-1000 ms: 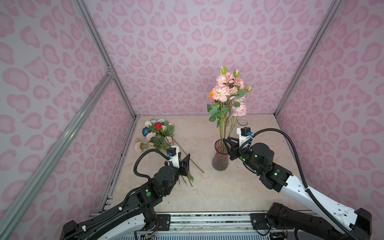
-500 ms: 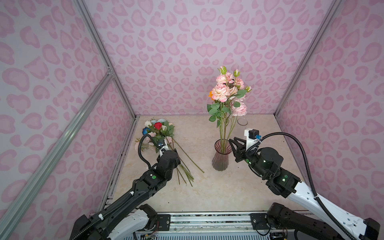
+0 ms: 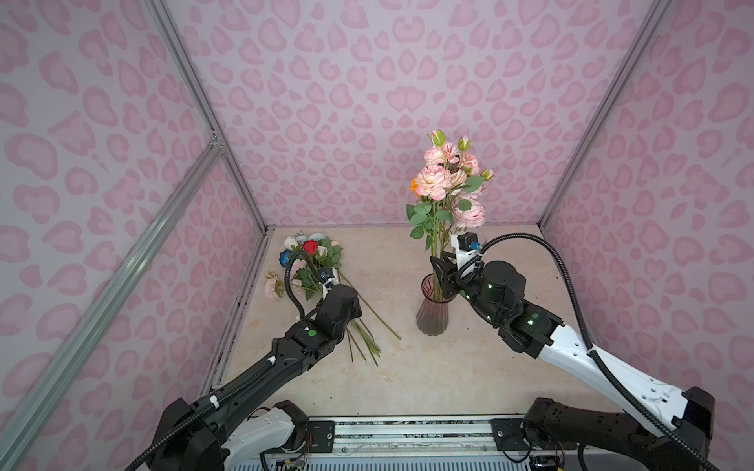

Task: Arrange the flowers into the vase

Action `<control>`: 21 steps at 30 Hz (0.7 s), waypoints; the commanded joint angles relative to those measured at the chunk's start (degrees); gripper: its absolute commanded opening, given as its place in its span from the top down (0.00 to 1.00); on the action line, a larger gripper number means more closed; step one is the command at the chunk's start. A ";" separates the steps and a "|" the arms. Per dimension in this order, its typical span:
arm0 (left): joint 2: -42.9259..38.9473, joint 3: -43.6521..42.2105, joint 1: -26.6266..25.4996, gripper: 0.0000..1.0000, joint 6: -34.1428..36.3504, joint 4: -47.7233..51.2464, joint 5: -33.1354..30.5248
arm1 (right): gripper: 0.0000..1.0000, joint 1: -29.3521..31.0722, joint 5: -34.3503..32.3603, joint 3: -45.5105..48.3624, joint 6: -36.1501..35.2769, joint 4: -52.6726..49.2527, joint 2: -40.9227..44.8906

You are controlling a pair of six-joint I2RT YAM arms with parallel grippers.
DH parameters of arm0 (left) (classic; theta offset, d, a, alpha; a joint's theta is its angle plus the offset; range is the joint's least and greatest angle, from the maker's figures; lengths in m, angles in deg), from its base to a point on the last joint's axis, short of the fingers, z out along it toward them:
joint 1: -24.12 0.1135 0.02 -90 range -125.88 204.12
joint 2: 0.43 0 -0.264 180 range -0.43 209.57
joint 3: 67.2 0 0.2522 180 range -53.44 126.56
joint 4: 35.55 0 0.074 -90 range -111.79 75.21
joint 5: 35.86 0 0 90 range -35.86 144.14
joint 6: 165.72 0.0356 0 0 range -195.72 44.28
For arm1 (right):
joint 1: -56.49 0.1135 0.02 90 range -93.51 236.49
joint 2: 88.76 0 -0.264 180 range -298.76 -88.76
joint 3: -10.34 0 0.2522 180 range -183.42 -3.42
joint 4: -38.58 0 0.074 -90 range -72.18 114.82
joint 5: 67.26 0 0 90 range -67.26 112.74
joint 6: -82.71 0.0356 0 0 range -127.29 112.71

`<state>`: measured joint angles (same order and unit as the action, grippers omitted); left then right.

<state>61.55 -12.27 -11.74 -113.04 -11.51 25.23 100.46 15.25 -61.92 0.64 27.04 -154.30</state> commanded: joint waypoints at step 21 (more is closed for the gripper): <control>-1.77 -2.08 0.35 0.50 2.03 -1.58 -0.89 | 0.90 -0.99 0.81 -1.07 -2.30 4.57 -4.27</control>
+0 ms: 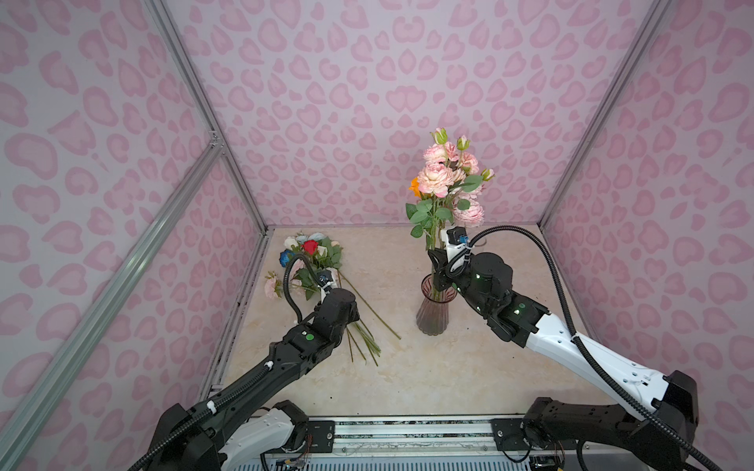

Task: Arrange the flowers into the vase

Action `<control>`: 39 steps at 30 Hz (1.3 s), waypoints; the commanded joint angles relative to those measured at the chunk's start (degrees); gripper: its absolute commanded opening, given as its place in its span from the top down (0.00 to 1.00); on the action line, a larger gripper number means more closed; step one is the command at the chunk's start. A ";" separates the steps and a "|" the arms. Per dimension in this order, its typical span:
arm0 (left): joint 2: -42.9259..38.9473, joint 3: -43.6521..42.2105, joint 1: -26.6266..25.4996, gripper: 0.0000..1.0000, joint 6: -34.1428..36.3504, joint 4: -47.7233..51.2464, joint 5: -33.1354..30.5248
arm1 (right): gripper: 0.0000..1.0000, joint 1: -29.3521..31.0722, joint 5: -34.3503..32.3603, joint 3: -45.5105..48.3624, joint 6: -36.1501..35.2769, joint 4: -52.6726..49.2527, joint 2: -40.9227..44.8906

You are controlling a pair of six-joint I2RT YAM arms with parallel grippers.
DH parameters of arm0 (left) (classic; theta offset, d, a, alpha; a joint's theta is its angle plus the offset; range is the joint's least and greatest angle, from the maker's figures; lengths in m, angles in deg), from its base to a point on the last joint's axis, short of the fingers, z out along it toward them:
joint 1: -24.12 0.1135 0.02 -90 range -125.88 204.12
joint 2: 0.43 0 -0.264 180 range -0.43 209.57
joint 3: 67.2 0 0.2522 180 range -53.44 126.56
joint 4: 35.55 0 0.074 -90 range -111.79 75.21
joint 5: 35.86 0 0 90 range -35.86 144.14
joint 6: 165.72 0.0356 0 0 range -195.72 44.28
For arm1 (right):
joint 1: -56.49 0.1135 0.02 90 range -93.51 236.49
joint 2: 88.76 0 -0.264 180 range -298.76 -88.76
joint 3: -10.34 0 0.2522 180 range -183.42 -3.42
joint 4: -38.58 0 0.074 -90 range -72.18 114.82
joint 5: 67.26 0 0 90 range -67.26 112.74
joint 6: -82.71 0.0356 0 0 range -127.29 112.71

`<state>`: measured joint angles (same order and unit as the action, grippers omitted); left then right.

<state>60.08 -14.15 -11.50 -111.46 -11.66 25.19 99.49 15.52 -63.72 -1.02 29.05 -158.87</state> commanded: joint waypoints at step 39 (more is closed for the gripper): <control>-0.40 -0.72 0.25 0.50 0.94 -2.38 -0.79 | 0.86 2.28 0.09 8.33 -2.42 7.35 3.91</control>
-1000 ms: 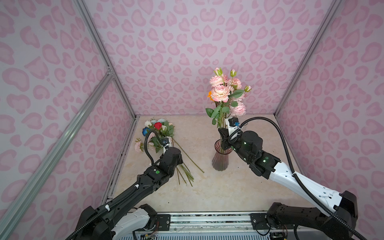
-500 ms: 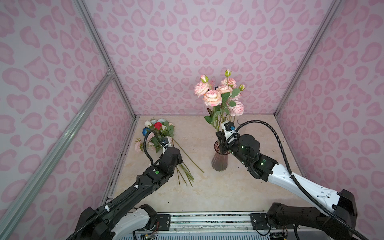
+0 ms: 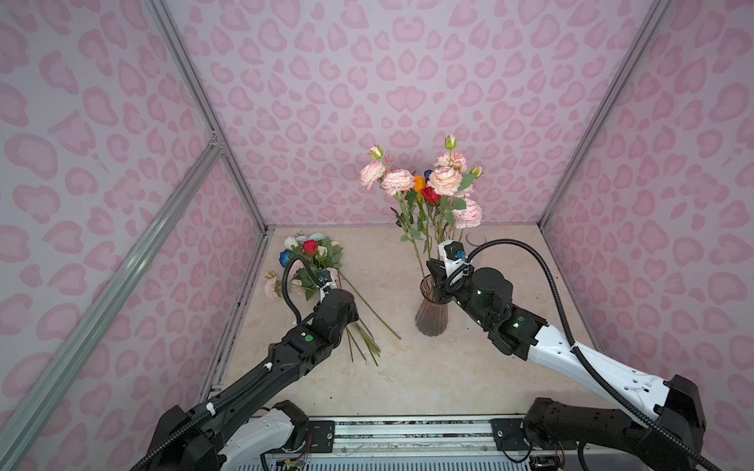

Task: Arrange the flowers into the vase

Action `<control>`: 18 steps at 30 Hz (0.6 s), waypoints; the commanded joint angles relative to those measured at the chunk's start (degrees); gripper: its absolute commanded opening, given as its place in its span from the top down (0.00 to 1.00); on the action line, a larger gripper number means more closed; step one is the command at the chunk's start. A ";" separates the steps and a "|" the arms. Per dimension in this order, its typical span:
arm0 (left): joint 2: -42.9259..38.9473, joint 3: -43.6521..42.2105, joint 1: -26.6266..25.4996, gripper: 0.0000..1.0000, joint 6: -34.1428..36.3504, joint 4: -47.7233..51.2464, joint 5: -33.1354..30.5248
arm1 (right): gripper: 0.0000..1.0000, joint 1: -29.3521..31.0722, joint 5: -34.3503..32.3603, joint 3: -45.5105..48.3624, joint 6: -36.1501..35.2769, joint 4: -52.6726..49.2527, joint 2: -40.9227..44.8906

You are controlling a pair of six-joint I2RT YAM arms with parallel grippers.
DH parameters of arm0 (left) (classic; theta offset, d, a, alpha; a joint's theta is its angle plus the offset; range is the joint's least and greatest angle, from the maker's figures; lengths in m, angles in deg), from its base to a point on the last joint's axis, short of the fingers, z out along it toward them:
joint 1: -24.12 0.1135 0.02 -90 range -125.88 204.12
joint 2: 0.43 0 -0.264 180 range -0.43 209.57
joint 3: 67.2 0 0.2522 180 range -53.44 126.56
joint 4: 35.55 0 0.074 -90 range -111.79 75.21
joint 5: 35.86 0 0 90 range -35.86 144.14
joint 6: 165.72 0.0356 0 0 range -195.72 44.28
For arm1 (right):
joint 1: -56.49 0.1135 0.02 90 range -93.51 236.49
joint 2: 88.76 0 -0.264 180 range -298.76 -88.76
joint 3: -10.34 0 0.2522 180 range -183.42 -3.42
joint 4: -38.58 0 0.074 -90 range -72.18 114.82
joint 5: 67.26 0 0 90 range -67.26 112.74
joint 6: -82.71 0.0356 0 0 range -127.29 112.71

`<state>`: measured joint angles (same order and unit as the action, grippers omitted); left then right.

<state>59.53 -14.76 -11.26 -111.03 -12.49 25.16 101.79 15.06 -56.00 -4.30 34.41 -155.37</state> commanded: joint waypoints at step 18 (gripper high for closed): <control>17.26 6.47 7.93 0.46 -3.09 3.58 6.13 | 0.77 6.03 -1.77 4.20 3.09 -2.00 13.26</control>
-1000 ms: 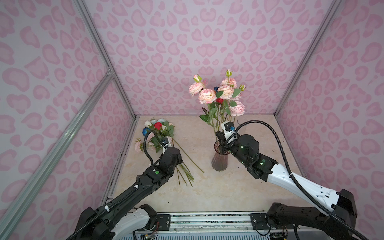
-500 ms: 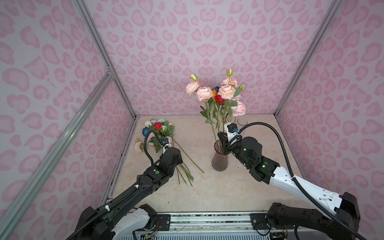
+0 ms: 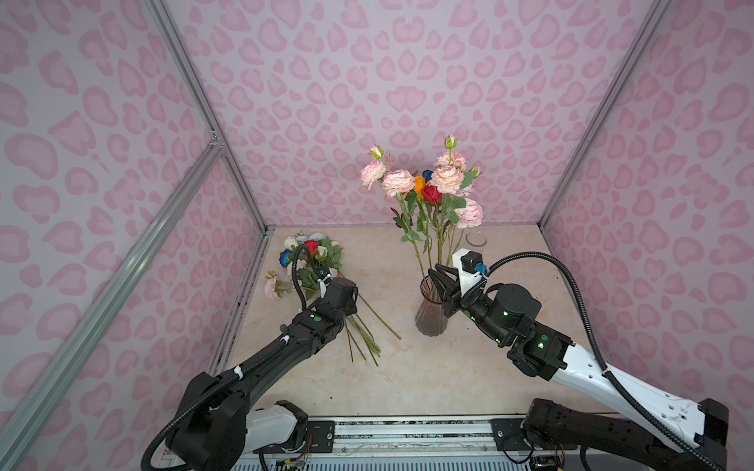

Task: Arrange the flowers into the vase

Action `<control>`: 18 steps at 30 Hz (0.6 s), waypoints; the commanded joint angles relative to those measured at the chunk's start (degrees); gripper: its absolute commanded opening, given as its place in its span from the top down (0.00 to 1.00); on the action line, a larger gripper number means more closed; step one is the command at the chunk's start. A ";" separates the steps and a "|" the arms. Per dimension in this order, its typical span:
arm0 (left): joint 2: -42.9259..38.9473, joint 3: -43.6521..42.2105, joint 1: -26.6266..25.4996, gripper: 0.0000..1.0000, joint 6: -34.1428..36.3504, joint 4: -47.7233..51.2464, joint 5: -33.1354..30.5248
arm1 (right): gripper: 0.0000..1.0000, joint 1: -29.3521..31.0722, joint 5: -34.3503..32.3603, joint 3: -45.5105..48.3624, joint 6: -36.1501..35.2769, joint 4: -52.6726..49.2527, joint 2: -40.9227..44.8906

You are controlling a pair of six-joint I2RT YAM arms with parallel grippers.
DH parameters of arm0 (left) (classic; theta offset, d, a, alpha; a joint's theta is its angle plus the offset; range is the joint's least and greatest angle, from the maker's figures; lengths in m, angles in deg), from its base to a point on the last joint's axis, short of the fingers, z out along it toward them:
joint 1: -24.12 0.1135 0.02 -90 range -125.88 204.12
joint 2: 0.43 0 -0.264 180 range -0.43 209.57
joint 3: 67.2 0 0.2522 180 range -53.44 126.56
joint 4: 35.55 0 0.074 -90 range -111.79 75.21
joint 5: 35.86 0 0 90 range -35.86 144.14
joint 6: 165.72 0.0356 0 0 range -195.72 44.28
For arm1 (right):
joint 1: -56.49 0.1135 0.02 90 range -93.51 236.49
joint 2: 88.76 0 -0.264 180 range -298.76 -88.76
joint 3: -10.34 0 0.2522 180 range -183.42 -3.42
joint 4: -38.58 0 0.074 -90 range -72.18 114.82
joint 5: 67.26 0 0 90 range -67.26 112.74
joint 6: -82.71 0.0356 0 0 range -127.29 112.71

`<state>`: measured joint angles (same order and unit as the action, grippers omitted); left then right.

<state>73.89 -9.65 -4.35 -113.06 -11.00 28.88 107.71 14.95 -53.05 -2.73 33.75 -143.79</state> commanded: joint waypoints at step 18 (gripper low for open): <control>19.91 7.43 2.63 0.82 -1.51 6.86 4.77 | 0.76 -0.38 -6.25 9.75 3.52 -4.54 11.96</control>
<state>93.85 -2.98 -1.73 -114.24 -4.62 33.19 107.45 9.29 -43.87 0.66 28.61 -132.03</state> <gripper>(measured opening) 0.178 0.242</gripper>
